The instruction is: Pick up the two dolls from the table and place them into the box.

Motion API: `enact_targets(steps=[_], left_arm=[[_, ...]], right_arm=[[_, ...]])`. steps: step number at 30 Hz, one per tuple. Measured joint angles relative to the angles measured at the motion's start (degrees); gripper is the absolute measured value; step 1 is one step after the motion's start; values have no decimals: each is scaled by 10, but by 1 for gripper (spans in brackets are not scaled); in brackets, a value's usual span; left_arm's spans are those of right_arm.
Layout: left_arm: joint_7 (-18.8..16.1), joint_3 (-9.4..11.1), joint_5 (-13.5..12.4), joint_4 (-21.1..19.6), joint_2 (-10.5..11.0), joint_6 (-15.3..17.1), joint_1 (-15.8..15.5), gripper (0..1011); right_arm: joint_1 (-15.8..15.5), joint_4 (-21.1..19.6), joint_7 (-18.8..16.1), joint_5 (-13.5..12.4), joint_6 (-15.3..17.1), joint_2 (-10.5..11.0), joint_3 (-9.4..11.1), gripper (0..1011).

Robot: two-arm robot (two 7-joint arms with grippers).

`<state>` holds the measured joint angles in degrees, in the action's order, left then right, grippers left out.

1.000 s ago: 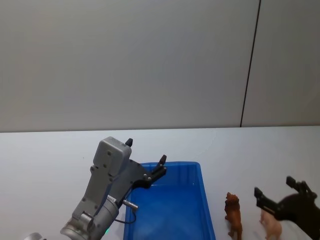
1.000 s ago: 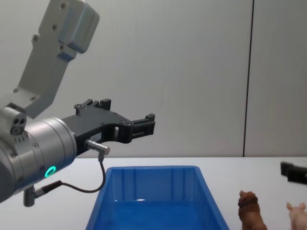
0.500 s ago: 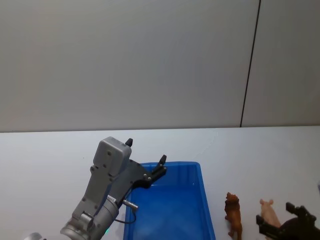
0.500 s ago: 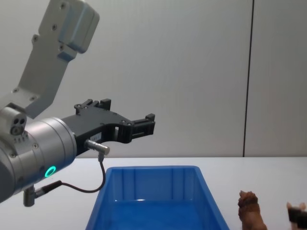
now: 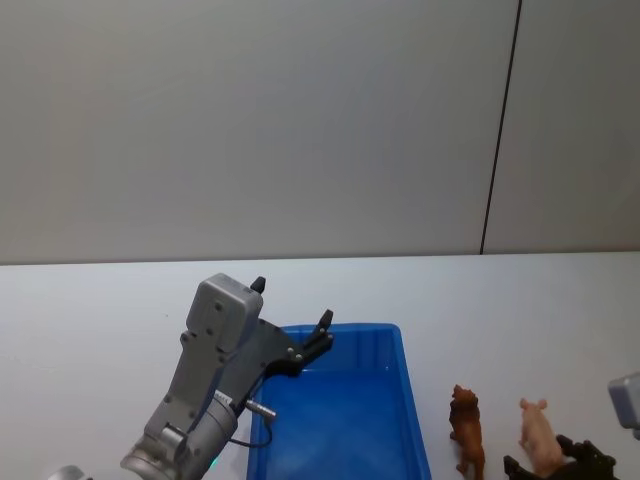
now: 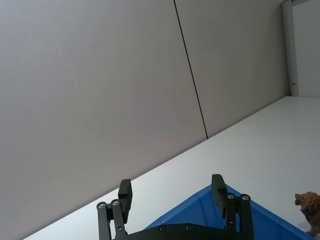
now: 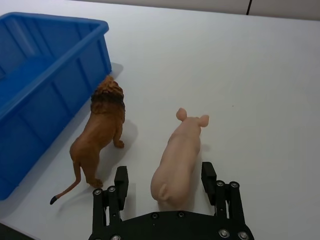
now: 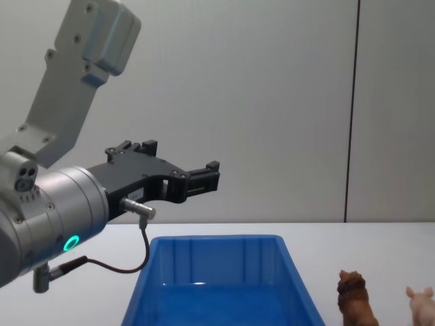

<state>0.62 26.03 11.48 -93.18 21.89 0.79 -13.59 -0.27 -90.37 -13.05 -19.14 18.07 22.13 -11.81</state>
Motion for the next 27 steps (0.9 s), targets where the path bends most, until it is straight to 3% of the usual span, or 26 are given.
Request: enact_targets(steps=[7,10,14,17,27], left_arm=[[0,0,0,0,0,0,0,1001],[0,0,0,0,0,0,0,1001],[0,0,0,0,0,0,0,1001],[0,0,0,0,0,0,0,1001],[0,0,0,0,0,0,0,1001]], right_arm=[[8,14,6,3,1,-8,-4,761],[9,17,9,6,-5,-11,-6,624],[10,17,16,13,-19,-13,-7,534],[10,13,22,19,-28,-14,-8,406],[14,-9,34,44,-59,-17,-10,379]])
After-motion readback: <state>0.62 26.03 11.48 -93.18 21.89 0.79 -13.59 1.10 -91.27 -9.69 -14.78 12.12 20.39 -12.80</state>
